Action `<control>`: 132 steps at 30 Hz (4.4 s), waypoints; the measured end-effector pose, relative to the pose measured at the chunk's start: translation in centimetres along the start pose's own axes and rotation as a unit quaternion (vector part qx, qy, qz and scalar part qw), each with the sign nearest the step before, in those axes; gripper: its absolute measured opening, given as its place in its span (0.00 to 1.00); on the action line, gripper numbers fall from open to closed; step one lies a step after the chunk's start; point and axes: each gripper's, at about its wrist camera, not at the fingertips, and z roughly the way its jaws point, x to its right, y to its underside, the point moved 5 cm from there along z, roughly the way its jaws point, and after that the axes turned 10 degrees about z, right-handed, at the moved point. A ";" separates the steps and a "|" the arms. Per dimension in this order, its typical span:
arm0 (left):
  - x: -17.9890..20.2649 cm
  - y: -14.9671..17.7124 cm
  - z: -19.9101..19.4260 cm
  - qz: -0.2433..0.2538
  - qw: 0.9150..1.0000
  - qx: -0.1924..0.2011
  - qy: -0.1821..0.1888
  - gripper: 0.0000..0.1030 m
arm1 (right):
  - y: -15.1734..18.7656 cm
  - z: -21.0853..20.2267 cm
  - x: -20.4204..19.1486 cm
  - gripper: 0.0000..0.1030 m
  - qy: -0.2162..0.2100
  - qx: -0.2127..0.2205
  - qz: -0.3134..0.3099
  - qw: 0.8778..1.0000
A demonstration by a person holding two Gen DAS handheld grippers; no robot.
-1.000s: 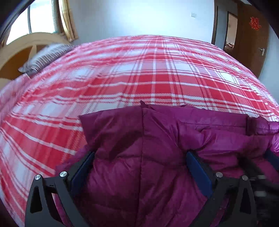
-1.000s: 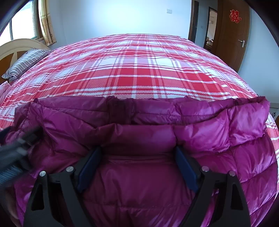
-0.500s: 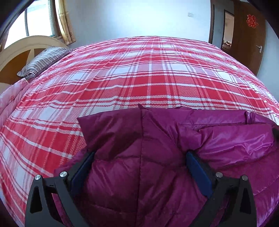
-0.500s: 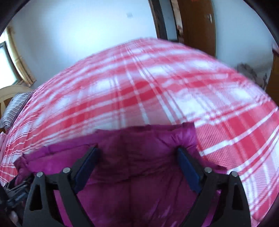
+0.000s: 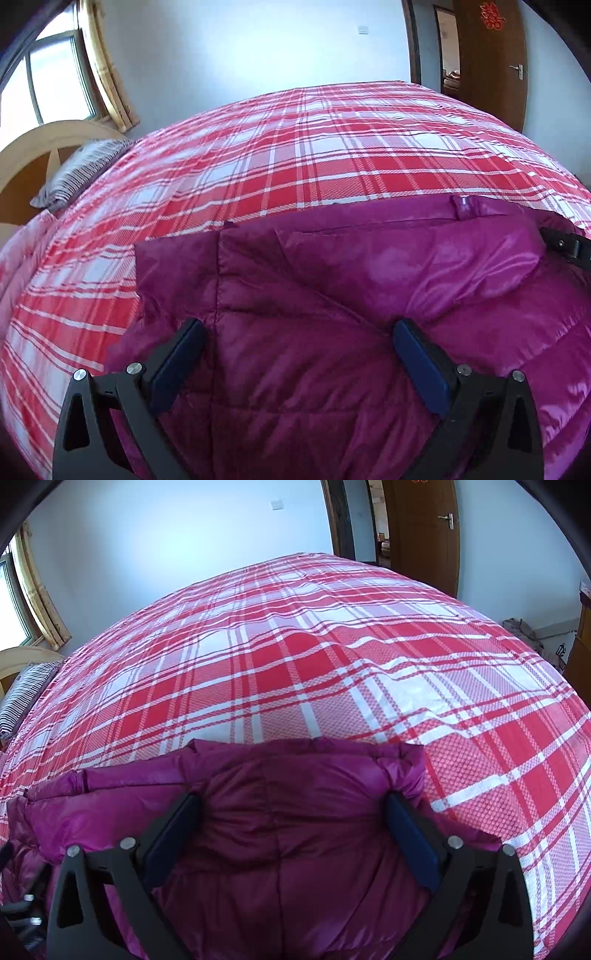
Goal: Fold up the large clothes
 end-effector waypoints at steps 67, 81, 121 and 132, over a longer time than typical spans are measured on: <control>-10.3 13.1 -6.5 -0.110 0.967 0.046 0.226 0.84 | 12.0 -6.1 -8.7 1.00 0.032 -0.019 -0.176 0.984; -13.0 13.6 -8.1 -0.173 0.957 0.071 0.220 0.62 | 17.0 -10.8 -5.4 1.00 -0.015 -0.039 -0.187 0.982; 6.3 -0.3 -22.0 0.006 0.916 0.182 0.358 0.17 | 12.9 -16.8 3.0 1.00 -0.106 0.028 -0.103 0.989; 19.2 2.0 -18.2 0.165 0.929 0.190 0.270 0.19 | 7.0 -19.2 15.4 1.00 -0.115 0.116 0.112 0.980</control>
